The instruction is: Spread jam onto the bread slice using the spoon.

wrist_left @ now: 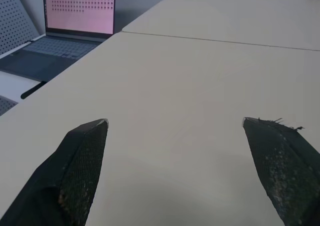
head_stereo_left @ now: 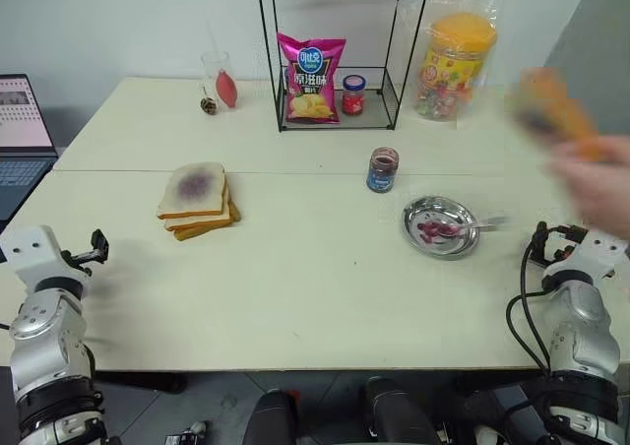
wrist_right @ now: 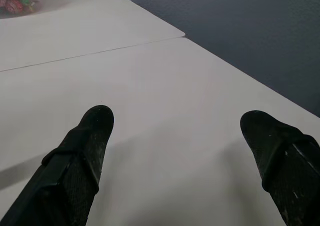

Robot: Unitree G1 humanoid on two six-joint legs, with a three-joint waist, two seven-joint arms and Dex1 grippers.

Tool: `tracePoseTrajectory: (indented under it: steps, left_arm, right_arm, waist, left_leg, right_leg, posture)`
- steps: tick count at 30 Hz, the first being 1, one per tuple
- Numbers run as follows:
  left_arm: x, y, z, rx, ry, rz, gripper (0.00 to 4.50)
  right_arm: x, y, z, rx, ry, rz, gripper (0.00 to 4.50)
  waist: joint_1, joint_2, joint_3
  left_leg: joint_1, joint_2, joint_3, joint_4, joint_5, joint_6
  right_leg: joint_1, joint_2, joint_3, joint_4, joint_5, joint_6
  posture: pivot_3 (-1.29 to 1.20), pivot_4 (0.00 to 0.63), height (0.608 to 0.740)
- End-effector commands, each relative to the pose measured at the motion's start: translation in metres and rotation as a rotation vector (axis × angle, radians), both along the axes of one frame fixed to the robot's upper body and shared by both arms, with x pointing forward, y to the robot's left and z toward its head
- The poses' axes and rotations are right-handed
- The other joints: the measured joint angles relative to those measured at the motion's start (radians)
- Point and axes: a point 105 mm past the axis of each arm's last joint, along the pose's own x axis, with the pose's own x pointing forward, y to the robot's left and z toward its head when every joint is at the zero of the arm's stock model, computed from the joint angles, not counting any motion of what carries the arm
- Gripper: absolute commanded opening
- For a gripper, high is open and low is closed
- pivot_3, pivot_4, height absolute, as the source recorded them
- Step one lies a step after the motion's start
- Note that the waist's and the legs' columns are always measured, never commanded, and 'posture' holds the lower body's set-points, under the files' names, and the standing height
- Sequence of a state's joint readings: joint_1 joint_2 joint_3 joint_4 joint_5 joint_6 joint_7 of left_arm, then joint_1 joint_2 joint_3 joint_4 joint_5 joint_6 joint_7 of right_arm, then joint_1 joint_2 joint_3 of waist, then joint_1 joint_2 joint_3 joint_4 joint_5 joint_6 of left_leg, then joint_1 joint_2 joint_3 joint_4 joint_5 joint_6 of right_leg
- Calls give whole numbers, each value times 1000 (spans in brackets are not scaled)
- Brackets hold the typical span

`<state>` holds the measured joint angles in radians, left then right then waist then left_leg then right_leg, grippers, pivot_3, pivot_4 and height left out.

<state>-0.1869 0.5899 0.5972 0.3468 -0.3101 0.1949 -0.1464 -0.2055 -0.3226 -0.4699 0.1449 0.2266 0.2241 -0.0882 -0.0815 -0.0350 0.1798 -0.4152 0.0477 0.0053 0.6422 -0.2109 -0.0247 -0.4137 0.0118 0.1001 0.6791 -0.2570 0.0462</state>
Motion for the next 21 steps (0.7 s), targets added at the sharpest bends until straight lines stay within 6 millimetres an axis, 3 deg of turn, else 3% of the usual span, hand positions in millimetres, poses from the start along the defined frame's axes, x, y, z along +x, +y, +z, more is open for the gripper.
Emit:
tracePoseTrajectory:
  steps: [1,5,9,11,13,16,18,19,21]
  left_arm:
    - [-2,6,23,38,-48,-3,4500]
    - [-2,3,30,34,-79,0,4500]
    - [5,-2,48,-124,-196,-106,4500]
    - [12,-17,62,-240,-254,-235,4500]
    - [19,-39,75,-354,-290,-386,4500]
    - [23,-57,80,-421,-287,-482,4500]
    - [27,-72,80,-465,-280,-559,4500]
    - [33,-74,71,-483,-241,-550,4500]
    - [41,-75,57,-485,-173,-527,4500]
  right_arm:
    - [3,-3,17,12,-85,-36,4491]
    - [1,-13,29,-26,-120,-49,4491]
    - [7,-12,74,-138,-221,23,4491]
    - [23,15,102,-87,-302,211,4491]
    - [36,60,130,-81,-351,506,4491]
    - [38,88,142,-86,-343,699,4491]
    - [38,117,149,-61,-338,881,4491]
    - [35,147,149,-56,-303,1051,4491]
    - [25,182,145,-44,-248,1265,4491]
  waist:
    - [0,0,0]
    - [0,0,0]
    - [0,0,0]
    - [-1,0,0]
    - [-4,1,1]
    - [-7,0,1]
    - [-5,0,1]
    - [-4,0,1]
    - [-1,1,1]
  left_leg:
    - [0,0,0,0,0,0]
    - [0,0,0,0,0,0]
    - [-1,0,1,0,0,0]
    - [-1,0,1,0,0,0]
    - [-1,0,0,0,0,0]
    - [0,1,-1,0,0,0]
    - [0,1,-2,0,0,0]
    - [0,1,-2,-1,0,0]
    - [-1,1,-3,-1,0,0]
  right_leg:
    - [0,0,0,0,0,0]
    - [0,0,0,0,0,0]
    - [-1,0,0,-1,0,0]
    - [-1,0,0,-1,0,0]
    - [-1,0,0,0,0,0]
    - [-1,2,0,1,1,0]
    - [0,2,-1,1,0,-1]
    - [0,2,-2,0,-1,-1]
    - [0,2,-2,0,-1,-1]
  posture:
    - [0,150,740]
    - [0,150,740]
    - [0,150,740]
    - [0,150,740]
    - [0,150,740]
    - [0,150,740]
    - [0,150,740]
    - [0,150,740]
    - [0,150,740]
